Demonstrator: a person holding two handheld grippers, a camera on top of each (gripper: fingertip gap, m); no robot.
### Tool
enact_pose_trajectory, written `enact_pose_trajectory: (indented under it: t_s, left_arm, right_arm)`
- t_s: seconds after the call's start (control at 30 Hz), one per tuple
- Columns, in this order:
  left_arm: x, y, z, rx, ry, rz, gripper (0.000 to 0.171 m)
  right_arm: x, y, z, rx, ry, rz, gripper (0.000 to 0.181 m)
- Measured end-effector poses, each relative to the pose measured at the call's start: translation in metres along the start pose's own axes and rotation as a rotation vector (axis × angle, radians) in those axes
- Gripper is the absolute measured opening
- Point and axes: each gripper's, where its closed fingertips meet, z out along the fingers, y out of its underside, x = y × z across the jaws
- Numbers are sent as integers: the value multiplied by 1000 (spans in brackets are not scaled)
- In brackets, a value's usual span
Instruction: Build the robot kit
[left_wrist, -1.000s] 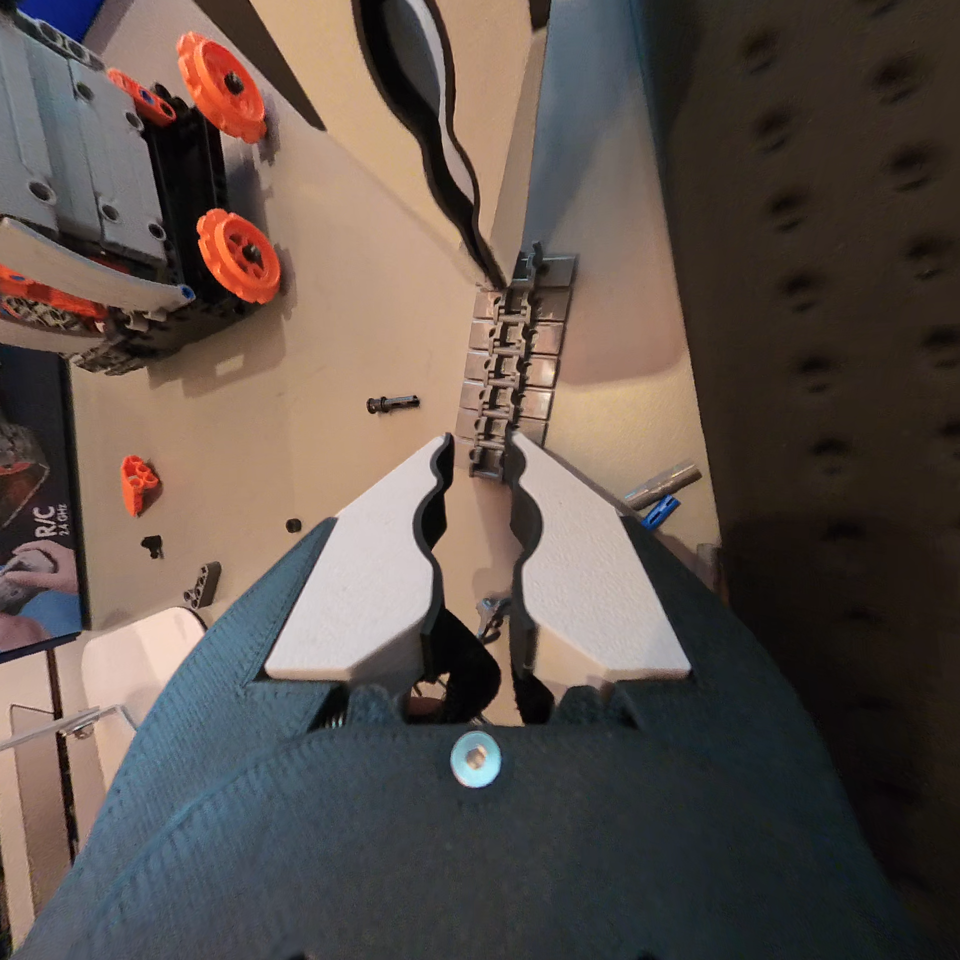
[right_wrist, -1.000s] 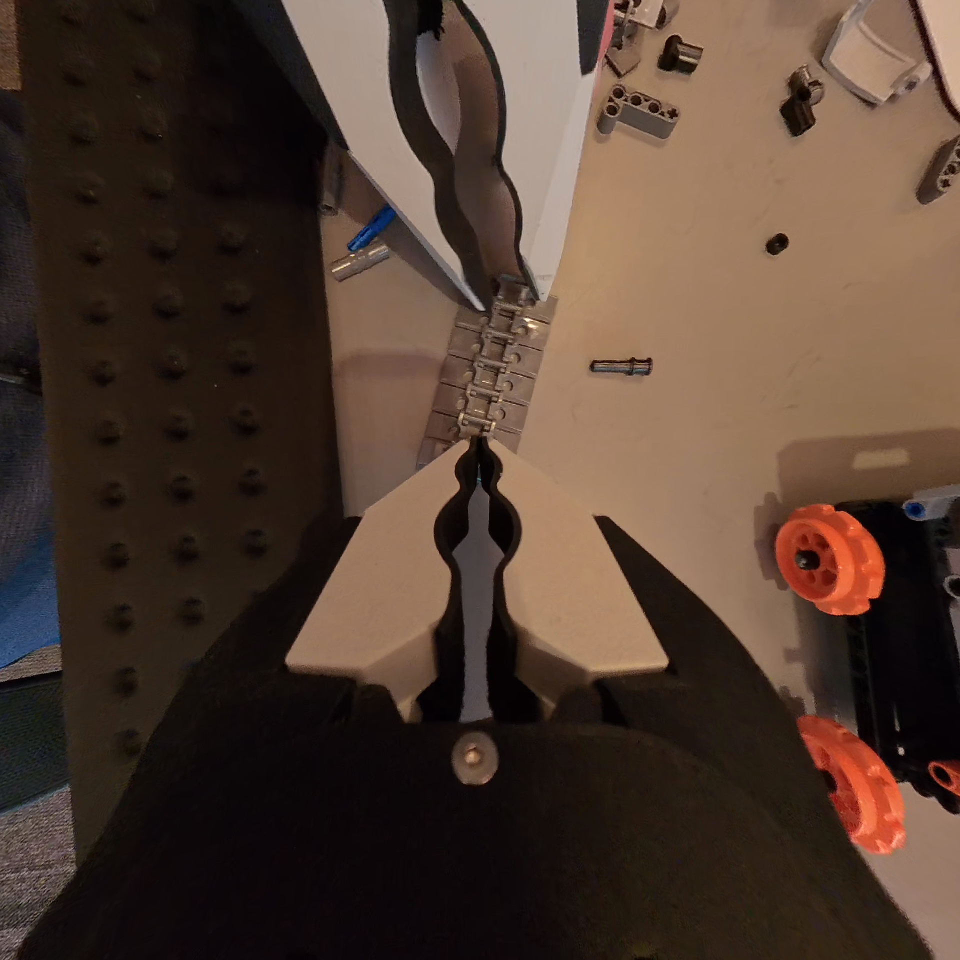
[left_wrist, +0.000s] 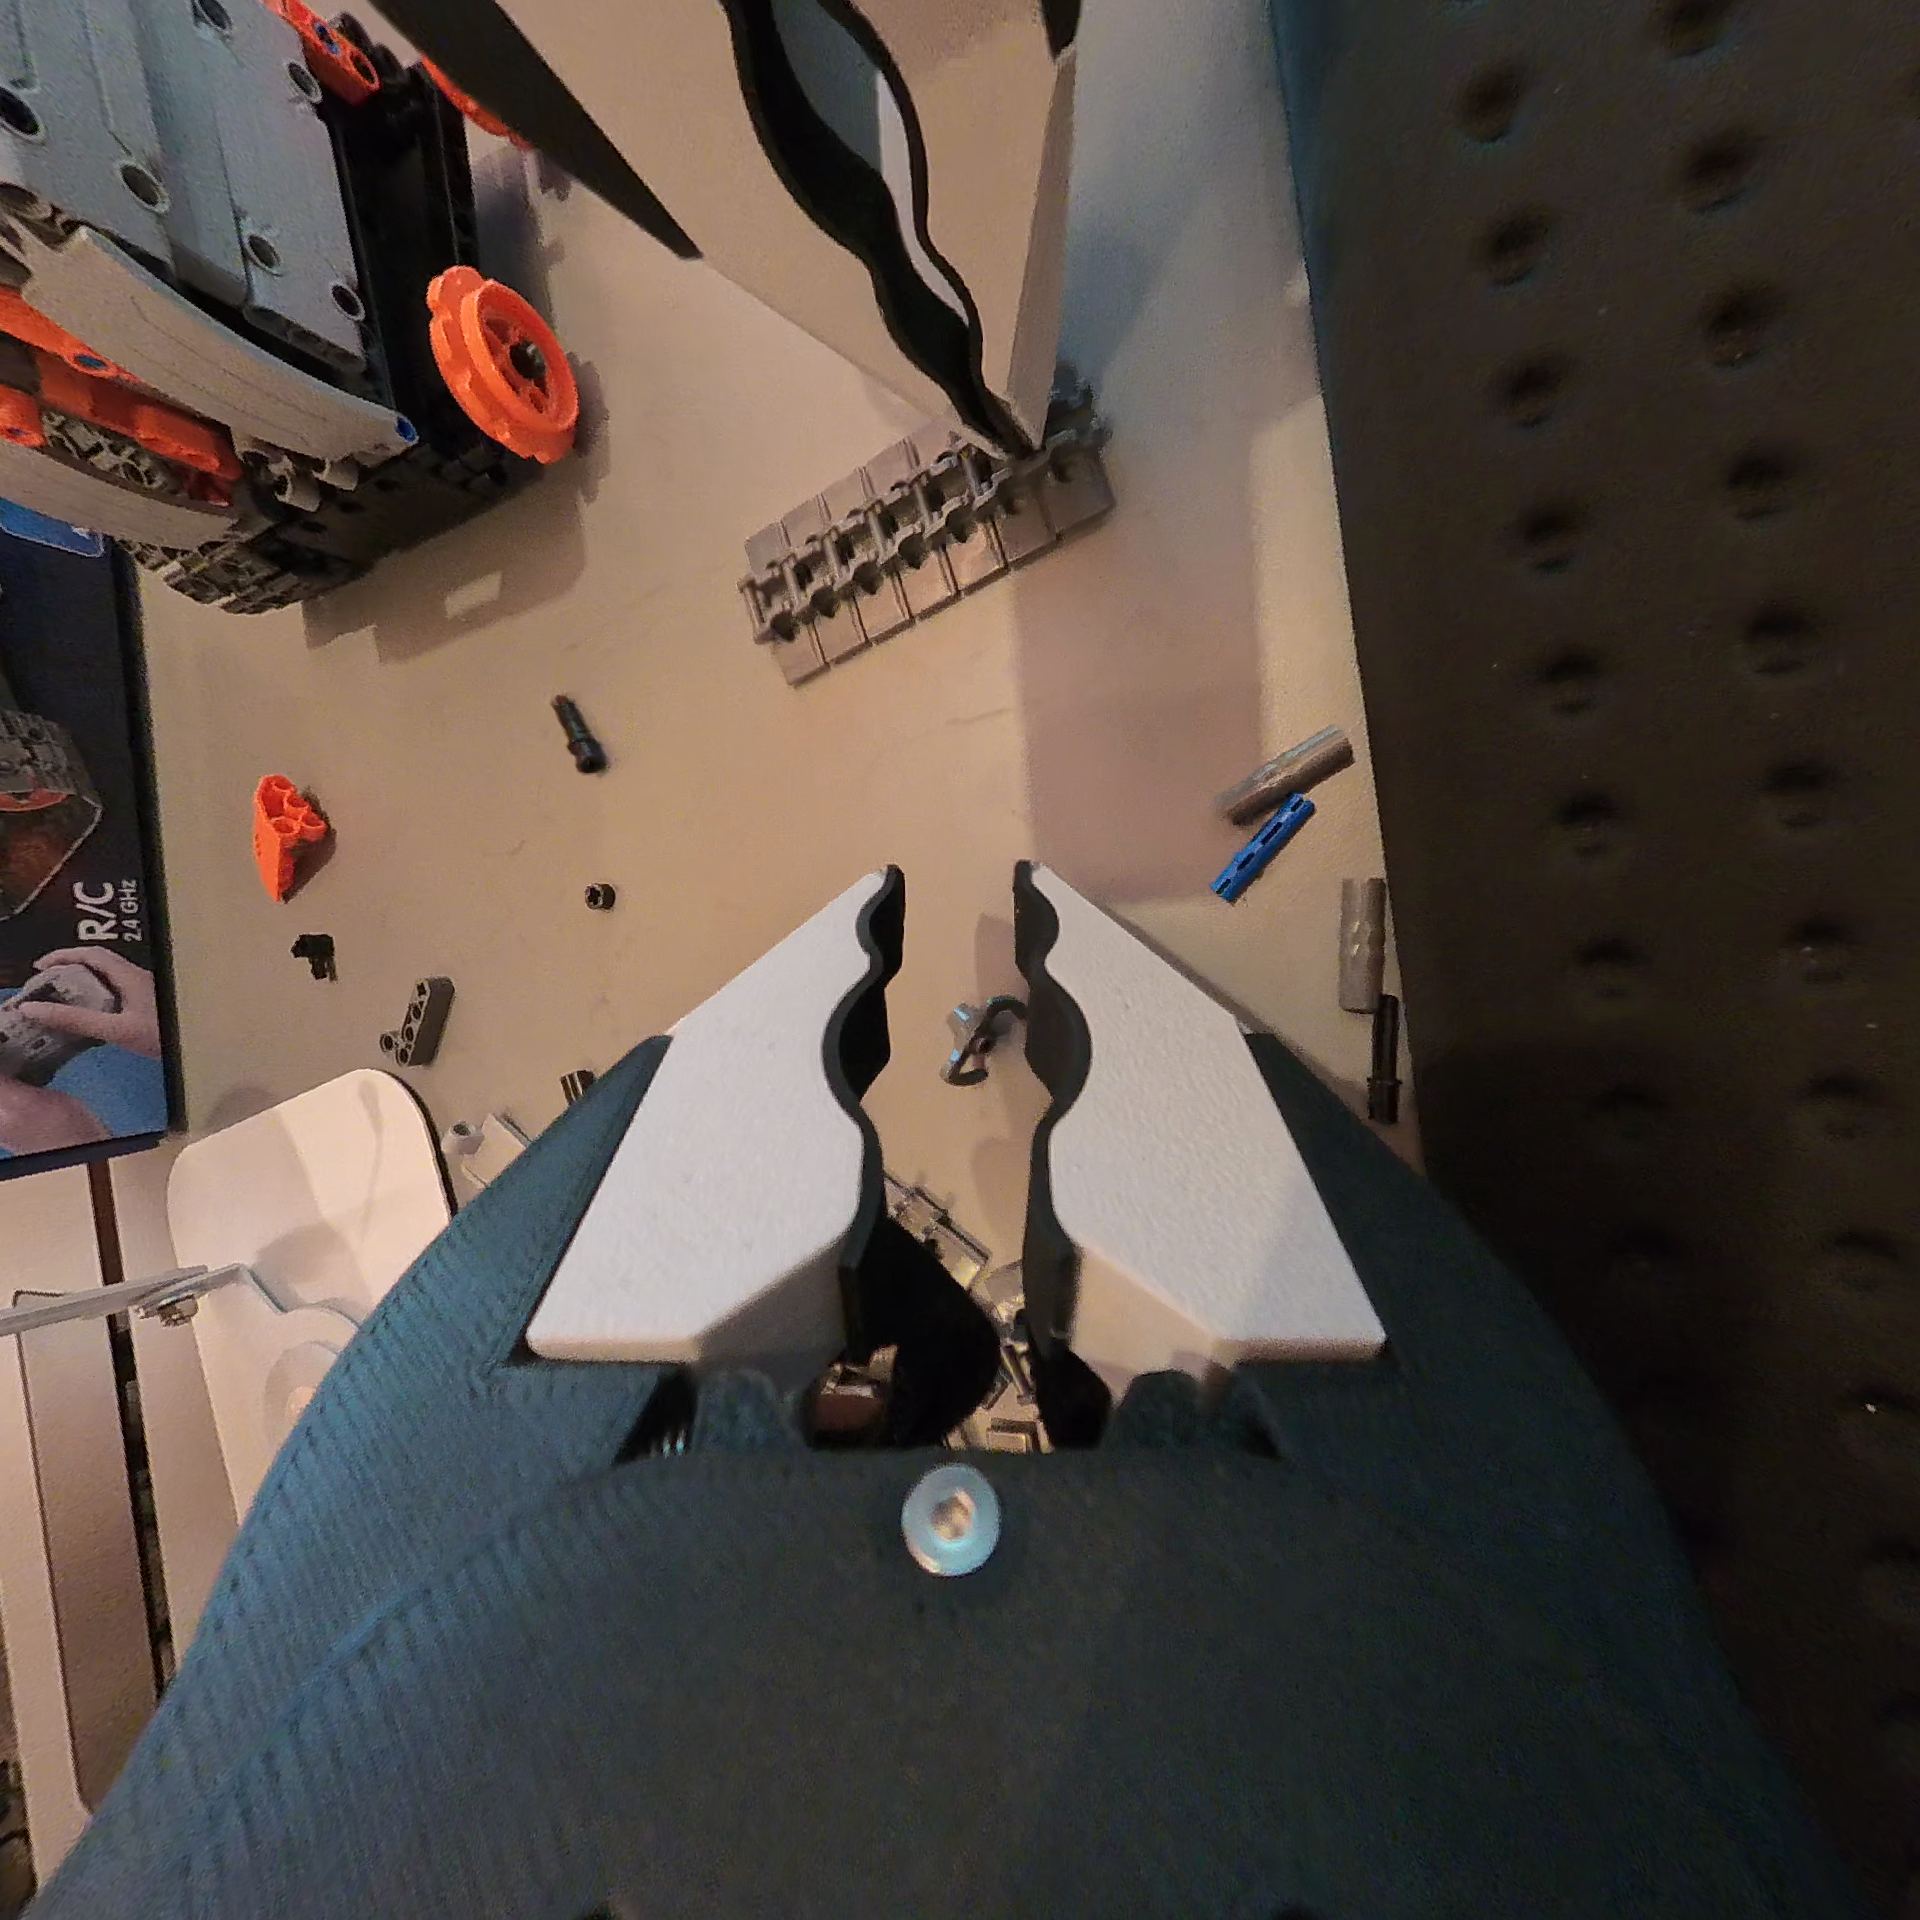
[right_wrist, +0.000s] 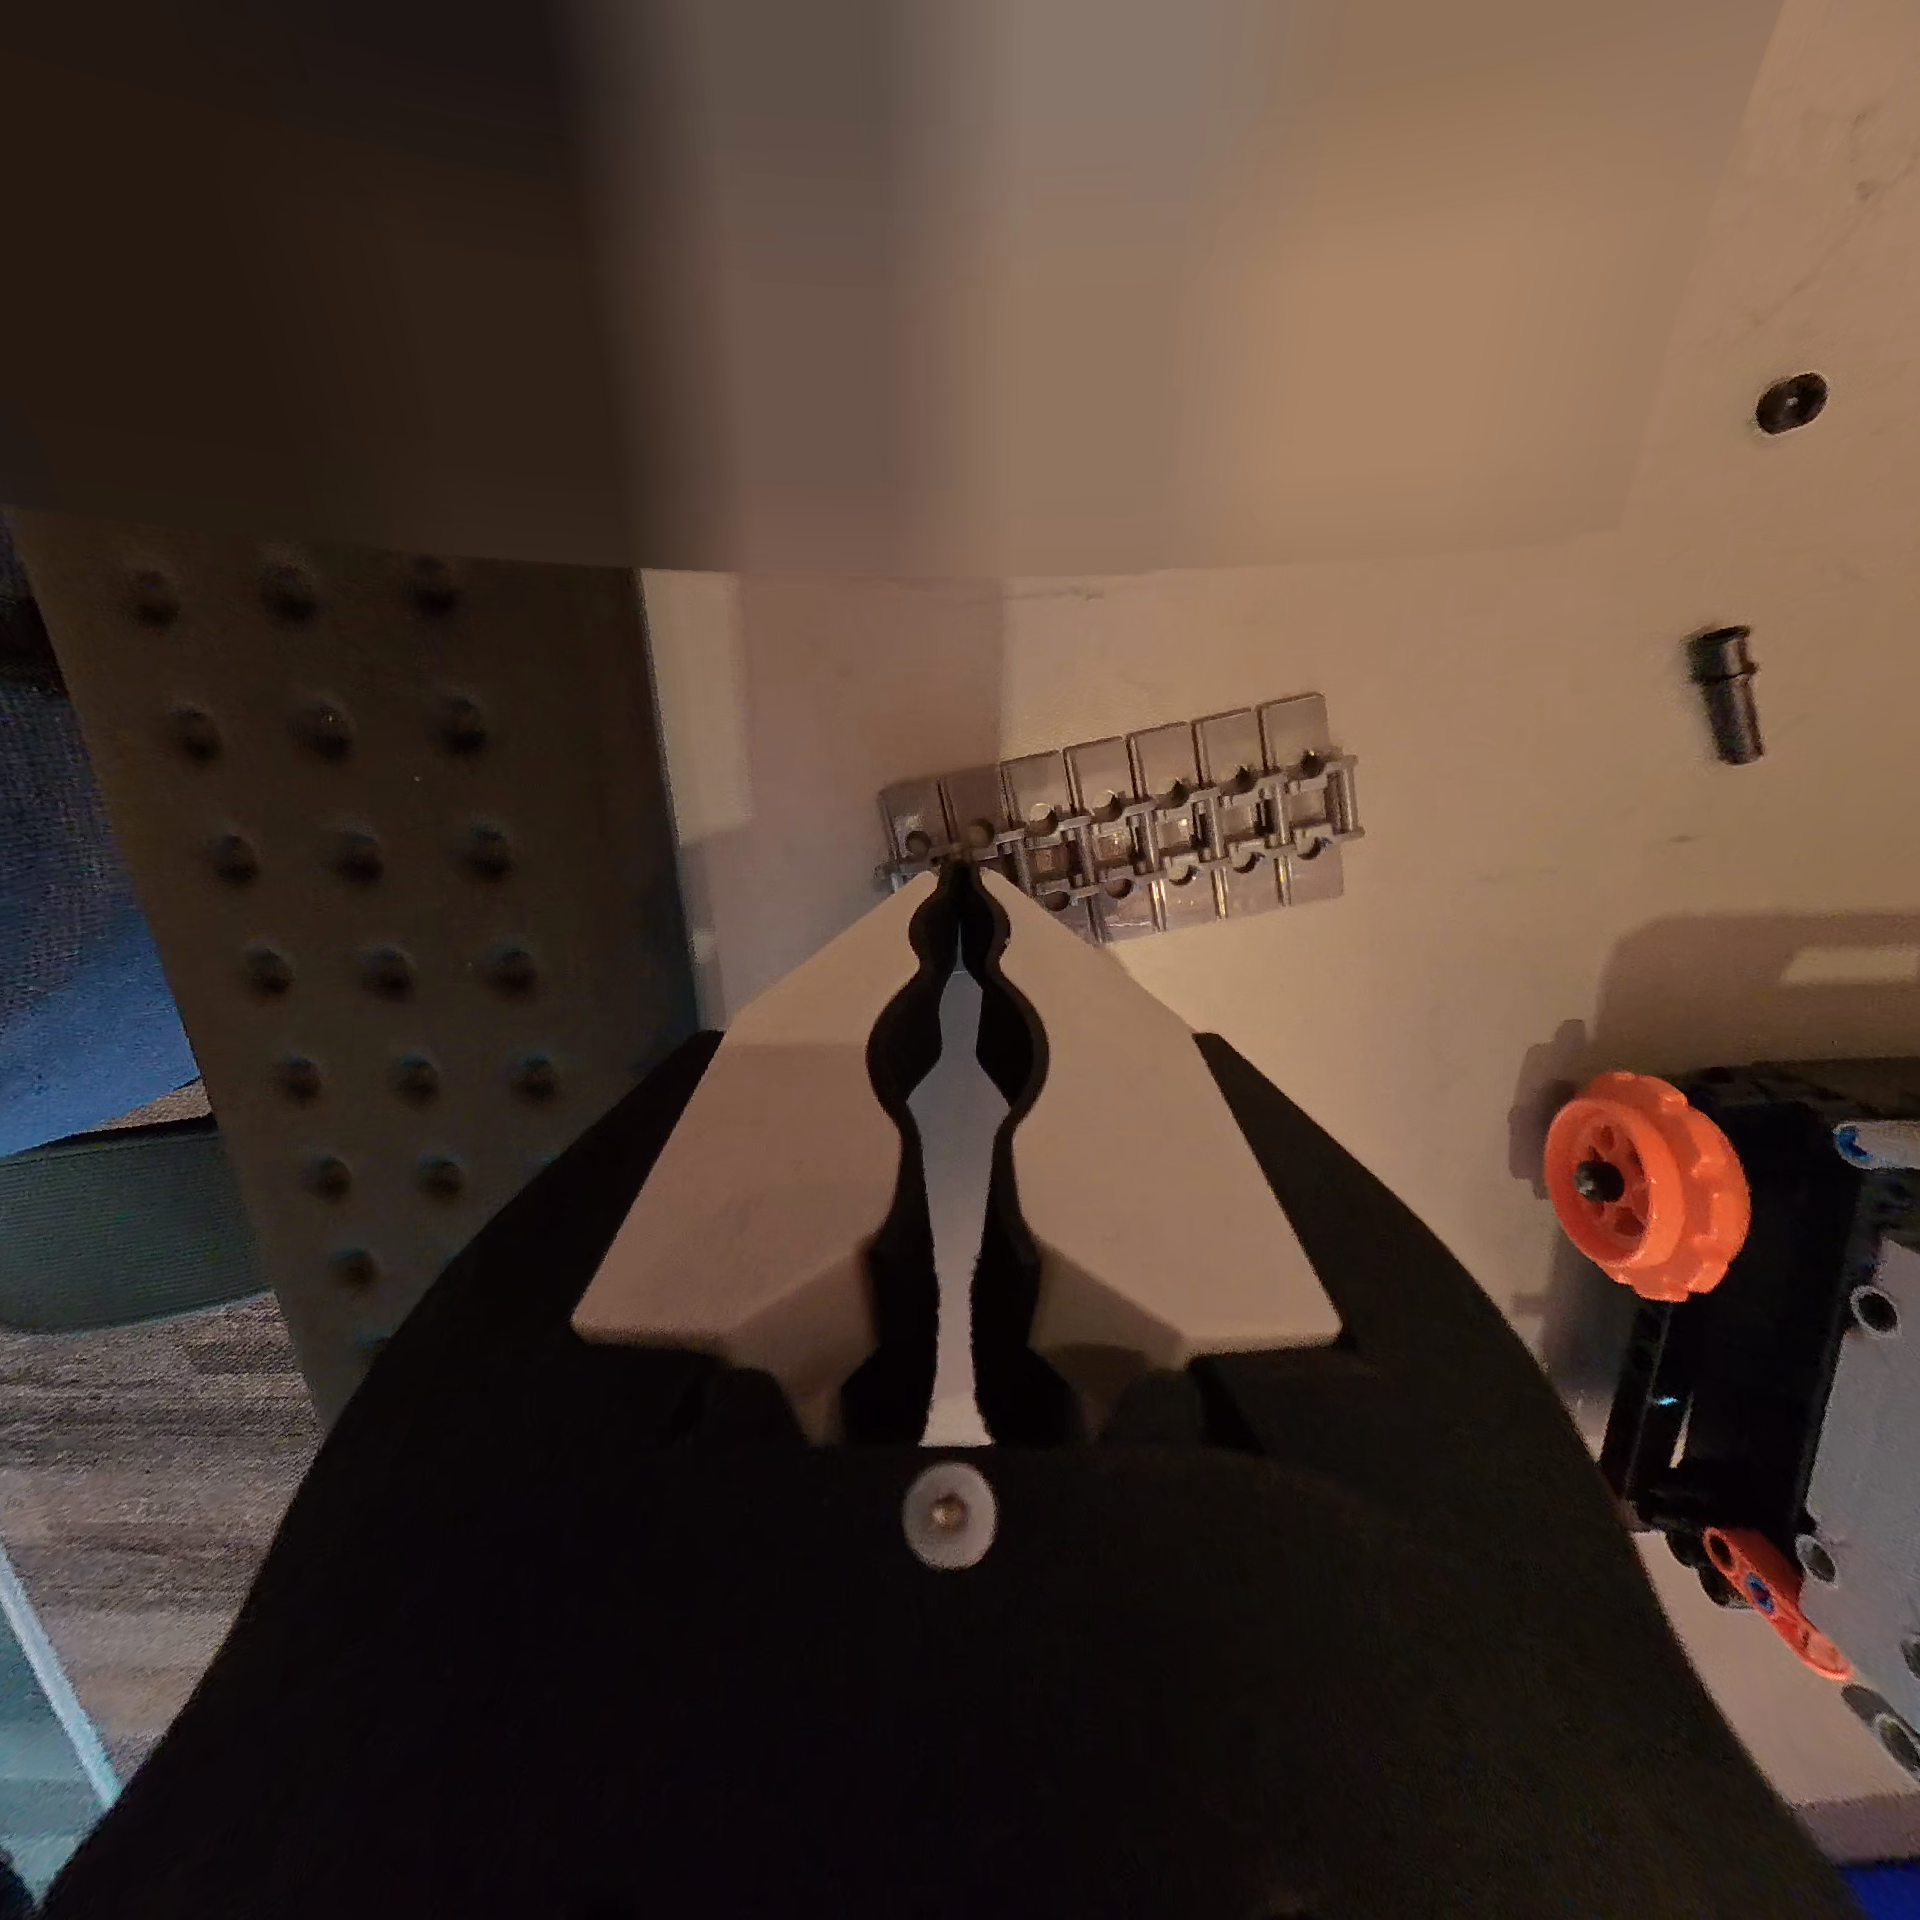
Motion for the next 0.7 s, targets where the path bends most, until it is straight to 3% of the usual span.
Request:
enact_pose_trajectory:
  t_s: [0.37,0.57,0.7]
  left_arm:
    - [6,-24,34,13,59,80,21]
    - [4,-17,34,4,62,57,21]
    - [-2,-15,31,12,46,47,21]
  right_arm:
    - [0,0,2,-47,-75,8,0]
    - [1,0,3,-60,-165,3,0]
    - [-2,0,2,-47,-129,-60,0]
